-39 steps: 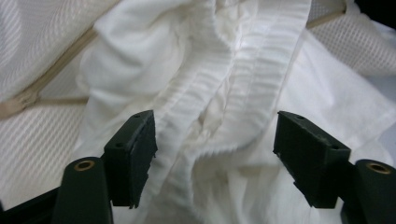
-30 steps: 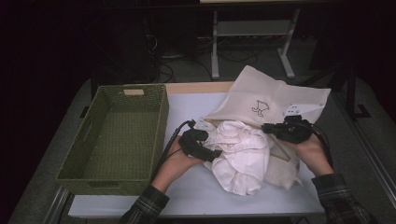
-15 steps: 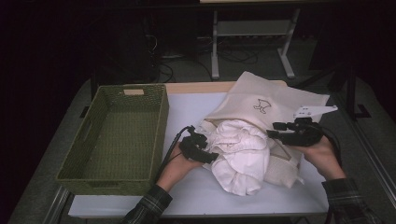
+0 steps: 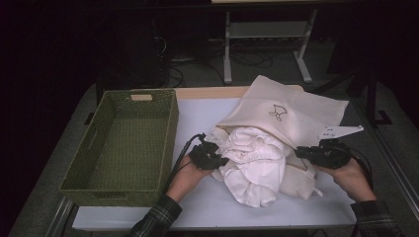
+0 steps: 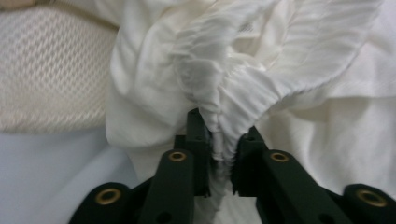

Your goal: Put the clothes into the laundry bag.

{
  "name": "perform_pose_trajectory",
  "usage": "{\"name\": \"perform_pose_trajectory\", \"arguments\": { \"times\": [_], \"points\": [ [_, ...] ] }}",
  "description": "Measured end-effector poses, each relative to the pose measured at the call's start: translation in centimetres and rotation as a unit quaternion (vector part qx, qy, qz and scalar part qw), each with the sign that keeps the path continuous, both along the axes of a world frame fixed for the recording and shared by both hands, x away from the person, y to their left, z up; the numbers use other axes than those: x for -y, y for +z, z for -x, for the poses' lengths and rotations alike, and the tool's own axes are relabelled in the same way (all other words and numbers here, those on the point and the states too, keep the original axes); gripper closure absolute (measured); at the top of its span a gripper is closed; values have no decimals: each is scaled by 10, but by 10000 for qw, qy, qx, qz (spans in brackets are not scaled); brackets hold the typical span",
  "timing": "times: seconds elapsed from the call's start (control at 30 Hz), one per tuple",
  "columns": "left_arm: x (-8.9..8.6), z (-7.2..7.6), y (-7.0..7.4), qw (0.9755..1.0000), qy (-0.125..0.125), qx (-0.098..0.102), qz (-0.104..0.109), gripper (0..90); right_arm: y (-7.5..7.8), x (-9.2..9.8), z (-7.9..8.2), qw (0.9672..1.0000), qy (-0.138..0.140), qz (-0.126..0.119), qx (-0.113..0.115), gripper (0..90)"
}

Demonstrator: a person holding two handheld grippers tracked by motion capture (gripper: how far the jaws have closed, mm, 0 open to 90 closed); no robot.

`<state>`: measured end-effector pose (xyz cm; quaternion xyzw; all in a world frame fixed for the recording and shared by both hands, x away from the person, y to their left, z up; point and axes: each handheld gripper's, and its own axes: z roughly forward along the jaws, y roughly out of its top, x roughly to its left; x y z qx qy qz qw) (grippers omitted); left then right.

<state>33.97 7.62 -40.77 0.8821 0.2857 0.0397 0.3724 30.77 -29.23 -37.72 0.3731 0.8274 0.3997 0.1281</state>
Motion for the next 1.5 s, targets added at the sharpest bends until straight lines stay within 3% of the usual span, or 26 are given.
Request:
{"name": "perform_pose_trajectory", "arguments": {
  "times": [0.17, 0.43, 0.63, 0.87, 0.93, 1.07, 1.1, 1.17, 1.3, 1.5],
  "points": [
    [13, 4, 12, 9992, -173, 106, 337, 826, 5, 0, 2, 10000, 4, -30, 82, 853],
    [51, 0, 28, 9971, -515, 390, 412, 828, 16, -3, 5, 9995, 25, -201, 250, 862],
    [87, -15, 31, 9962, -692, 388, 360, 830, 22, -7, 5, 9990, 100, -276, 346, 864],
    [108, -33, 32, 9967, -560, 479, 350, 832, 25, -9, 7, 9987, 148, -298, 384, 865],
    [115, -43, 32, 9970, -367, 557, 385, 832, 26, -9, 8, 9986, 148, -317, 390, 865],
    [120, -54, 32, 9967, -144, 722, 355, 833, 27, -8, 9, 9985, 162, -333, 414, 866],
    [122, -60, 32, 9961, 13, 761, 453, 833, 27, -9, 10, 9985, 166, -310, 414, 866],
    [122, -62, 30, 9963, 38, 687, 512, 831, 25, -9, 10, 9987, 165, -280, 391, 866],
    [117, -57, 27, 9962, 5, 659, 565, 794, 19, -8, 8, 9990, 169, -298, 284, 865],
    [99, -45, 27, 9972, -67, 551, 497, 662, 6, -14, 4, 9996, 208, -147, 98, 865]
  ]
}}
